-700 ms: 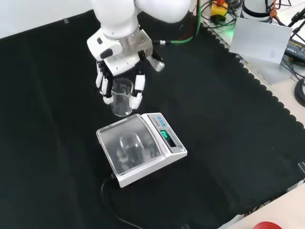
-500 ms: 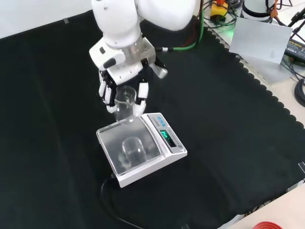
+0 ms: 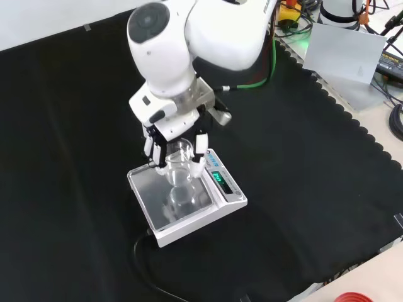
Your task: Put the beaker on the electronic balance.
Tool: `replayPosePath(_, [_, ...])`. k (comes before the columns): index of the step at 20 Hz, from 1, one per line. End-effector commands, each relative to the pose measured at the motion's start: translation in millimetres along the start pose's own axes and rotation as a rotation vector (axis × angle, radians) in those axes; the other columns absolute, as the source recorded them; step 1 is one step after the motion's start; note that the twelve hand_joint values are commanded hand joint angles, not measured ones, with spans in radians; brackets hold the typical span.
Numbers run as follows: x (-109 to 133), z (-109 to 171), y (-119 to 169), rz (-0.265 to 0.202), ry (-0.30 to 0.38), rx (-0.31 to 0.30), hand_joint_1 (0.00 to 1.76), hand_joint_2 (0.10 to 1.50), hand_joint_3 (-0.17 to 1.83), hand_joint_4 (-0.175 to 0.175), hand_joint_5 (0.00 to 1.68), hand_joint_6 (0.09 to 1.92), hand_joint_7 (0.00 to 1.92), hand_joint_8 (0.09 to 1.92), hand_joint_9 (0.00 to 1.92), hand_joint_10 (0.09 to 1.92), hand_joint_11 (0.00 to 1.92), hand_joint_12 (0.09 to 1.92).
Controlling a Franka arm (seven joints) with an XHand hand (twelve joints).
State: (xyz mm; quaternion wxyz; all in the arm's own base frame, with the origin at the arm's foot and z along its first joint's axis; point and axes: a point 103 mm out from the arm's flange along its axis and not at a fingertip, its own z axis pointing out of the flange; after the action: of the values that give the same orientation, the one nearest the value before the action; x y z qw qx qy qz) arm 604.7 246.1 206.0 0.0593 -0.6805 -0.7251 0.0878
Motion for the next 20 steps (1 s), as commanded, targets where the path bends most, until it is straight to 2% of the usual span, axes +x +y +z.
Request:
replayPosePath(1, [7.2, 14.6, 1.9, -0.013, 0.011, 0.016, 1.17, 0.71, 0.45, 0.07, 1.42, 0.3, 1.22, 0.91, 1.47, 0.41, 1.32, 0.84])
replayPosePath(5, [7.4, 19.1, 5.2, -0.022, 0.006, 0.015, 1.17, 0.71, 0.46, 0.073, 1.43, 0.3, 1.2, 0.91, 1.46, 0.41, 1.3, 0.83])
replayPosePath(8, [7.2, 21.3, 7.5, -0.02, -0.003, 0.026, 1.16, 0.72, 0.44, 0.106, 1.42, 0.31, 1.16, 0.94, 1.44, 0.42, 1.26, 0.87])
replayPosePath(10, [6.5, 22.3, 8.5, -0.02, -0.01, 0.029, 1.17, 0.6, 0.51, 0.073, 1.22, 0.51, 1.11, 0.96, 1.37, 0.44, 1.17, 0.94])
replayPosePath(12, [5.4, 24.4, 8.7, -0.02, -0.018, 0.035, 1.16, 0.52, 0.59, 0.057, 1.03, 0.75, 1.05, 0.98, 1.28, 0.48, 1.1, 1.0])
replayPosePath(15, [2.6, 27.8, 7.6, -0.023, -0.022, 0.049, 1.12, 0.48, 0.63, 0.048, 0.81, 0.91, 0.89, 0.99, 1.12, 0.62, 0.95, 1.1])
replayPosePath(17, [0.5, 27.8, 5.5, -0.032, -0.021, 0.038, 1.06, 0.47, 0.62, 0.026, 0.56, 0.89, 0.75, 0.97, 0.98, 0.72, 0.81, 1.2])
replayPosePath(20, [-2.1, 22.7, 2.4, -0.046, -0.018, 0.015, 0.91, 0.48, 0.53, 0.005, 0.25, 0.59, 0.46, 0.91, 0.71, 0.85, 0.51, 1.33])
